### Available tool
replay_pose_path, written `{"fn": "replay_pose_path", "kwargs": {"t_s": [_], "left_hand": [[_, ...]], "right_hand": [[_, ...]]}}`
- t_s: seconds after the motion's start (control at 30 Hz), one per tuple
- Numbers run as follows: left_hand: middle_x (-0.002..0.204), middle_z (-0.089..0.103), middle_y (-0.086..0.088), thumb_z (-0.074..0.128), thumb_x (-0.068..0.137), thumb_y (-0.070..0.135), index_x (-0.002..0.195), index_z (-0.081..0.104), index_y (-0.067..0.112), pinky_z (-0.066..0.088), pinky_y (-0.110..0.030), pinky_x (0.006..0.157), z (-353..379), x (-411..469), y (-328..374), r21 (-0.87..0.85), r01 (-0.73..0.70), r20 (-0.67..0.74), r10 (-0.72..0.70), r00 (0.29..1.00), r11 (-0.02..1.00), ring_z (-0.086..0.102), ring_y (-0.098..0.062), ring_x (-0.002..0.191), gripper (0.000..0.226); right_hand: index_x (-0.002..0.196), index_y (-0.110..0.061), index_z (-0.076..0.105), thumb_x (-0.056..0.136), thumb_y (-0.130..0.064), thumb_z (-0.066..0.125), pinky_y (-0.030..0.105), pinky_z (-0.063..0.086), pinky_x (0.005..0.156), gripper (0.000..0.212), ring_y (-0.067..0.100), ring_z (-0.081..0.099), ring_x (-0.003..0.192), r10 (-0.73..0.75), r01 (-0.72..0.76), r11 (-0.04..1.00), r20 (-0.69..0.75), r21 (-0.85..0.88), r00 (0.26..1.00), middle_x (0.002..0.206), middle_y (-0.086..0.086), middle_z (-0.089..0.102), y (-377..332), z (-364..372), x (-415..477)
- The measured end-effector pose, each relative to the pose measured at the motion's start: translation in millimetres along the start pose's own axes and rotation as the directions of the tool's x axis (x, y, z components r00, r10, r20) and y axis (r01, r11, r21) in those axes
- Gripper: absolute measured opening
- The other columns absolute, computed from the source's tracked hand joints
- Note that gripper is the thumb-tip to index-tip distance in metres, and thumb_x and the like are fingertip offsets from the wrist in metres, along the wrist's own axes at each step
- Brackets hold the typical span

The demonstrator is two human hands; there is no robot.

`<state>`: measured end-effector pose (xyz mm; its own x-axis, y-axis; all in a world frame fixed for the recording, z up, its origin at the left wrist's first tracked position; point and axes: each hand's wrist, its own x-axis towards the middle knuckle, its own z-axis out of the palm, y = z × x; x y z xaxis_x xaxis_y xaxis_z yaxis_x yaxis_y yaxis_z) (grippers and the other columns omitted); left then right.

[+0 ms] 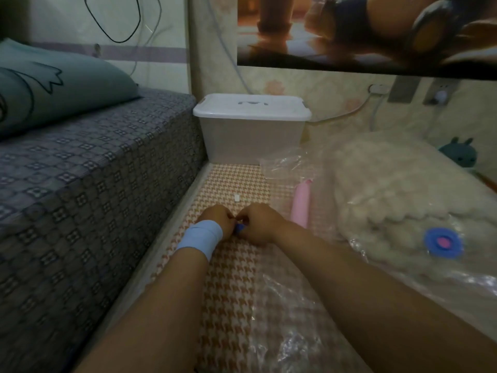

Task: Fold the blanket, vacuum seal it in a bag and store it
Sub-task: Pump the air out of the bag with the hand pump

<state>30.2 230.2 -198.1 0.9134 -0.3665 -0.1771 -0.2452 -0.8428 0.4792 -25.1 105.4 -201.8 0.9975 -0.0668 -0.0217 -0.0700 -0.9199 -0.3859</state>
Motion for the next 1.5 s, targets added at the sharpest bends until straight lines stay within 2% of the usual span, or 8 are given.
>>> {"fn": "replay_pose_path", "kwargs": {"t_s": [0.2,0.4,0.57,0.7,0.8,1.0,1.27,1.5], "left_hand": [[0.111,0.069,-0.008,0.052,0.097,0.023,0.118,0.067,0.016,0.054,-0.034,0.082,-5,-9,34,-0.055,-0.128,-0.052,0.126,0.991,0.990,0.066,-0.027,0.093,0.026],[0.124,0.063,-0.006,0.058,0.092,0.027,0.125,0.062,0.016,0.045,-0.027,0.092,28,-20,90,-0.098,-0.319,0.000,0.320,0.947,0.943,0.060,-0.024,0.110,0.034],[0.127,0.062,-0.010,0.058,0.088,0.020,0.127,0.060,0.014,0.044,-0.027,0.092,51,-21,110,-0.067,-0.282,0.048,0.286,0.957,0.957,0.059,-0.027,0.113,0.040],[0.128,0.061,-0.010,0.065,0.084,0.030,0.136,0.049,0.011,0.047,-0.031,0.097,50,-18,110,-0.127,-0.244,0.075,0.255,0.964,0.961,0.060,-0.027,0.113,0.057],[0.128,0.060,-0.010,0.073,0.080,0.026,0.140,0.043,0.010,0.051,-0.024,0.082,43,-23,111,-0.260,-0.277,0.052,0.300,0.953,0.925,0.063,-0.023,0.102,0.069],[0.112,0.058,-0.005,0.073,0.074,-0.004,0.129,0.053,0.010,0.060,-0.030,0.060,24,-57,143,-0.578,-0.478,-0.184,0.465,0.866,0.662,0.063,-0.018,0.081,0.060],[0.111,0.065,0.002,0.078,0.074,0.007,0.118,0.058,0.021,0.058,-0.034,0.080,24,-104,205,-0.562,-0.575,-0.110,0.636,0.764,0.594,0.066,-0.020,0.089,0.050],[0.116,0.065,0.003,0.065,0.088,0.022,0.125,0.058,0.024,0.050,-0.031,0.090,71,-129,252,-0.181,-0.656,-0.004,0.666,0.746,0.733,0.063,-0.016,0.095,0.038]], "right_hand": [[0.120,-0.024,0.067,0.090,-0.024,0.063,0.047,0.036,0.111,0.030,0.022,0.059,0.114,0.060,-0.085,0.994,-0.313,-0.068,0.948,0.127,0.000,0.056,34,-43,-26],[0.139,0.007,0.037,0.093,-0.024,0.058,0.028,0.041,0.078,0.059,0.036,0.059,0.110,0.359,-0.362,0.932,-0.226,0.028,0.906,0.123,0.024,0.060,71,-53,-53],[0.145,0.007,0.026,0.095,-0.029,0.061,0.028,0.039,0.078,0.071,0.039,0.059,0.113,0.394,-0.382,0.918,-0.126,0.106,0.911,0.126,0.028,0.058,78,-46,-54],[0.134,0.001,0.049,0.086,-0.041,0.071,0.029,0.045,0.081,0.067,0.034,0.061,0.112,0.441,-0.411,0.887,-0.120,0.209,0.890,0.128,0.016,0.061,85,-55,-58],[0.121,0.006,0.057,0.081,-0.032,0.079,0.040,0.059,0.074,0.058,0.033,0.072,0.086,0.517,-0.411,0.773,-0.105,0.483,0.850,0.100,0.017,0.070,84,-60,-70],[0.128,-0.002,0.059,0.082,-0.025,0.078,0.032,0.057,0.060,0.054,0.020,0.074,0.081,0.539,-0.208,0.502,-0.116,0.840,0.834,0.102,0.008,0.074,77,-92,-100],[0.122,-0.020,0.050,0.086,-0.024,0.076,0.048,0.061,0.066,0.045,0.030,0.074,0.084,0.512,-0.073,0.543,-0.261,0.837,0.818,0.105,0.011,0.070,110,-147,-195],[0.130,-0.011,0.050,0.081,-0.017,0.079,0.036,0.053,0.085,0.057,0.020,0.061,0.104,0.558,-0.116,0.705,-0.446,0.700,0.700,0.117,0.003,0.061,154,-158,-253]]}}
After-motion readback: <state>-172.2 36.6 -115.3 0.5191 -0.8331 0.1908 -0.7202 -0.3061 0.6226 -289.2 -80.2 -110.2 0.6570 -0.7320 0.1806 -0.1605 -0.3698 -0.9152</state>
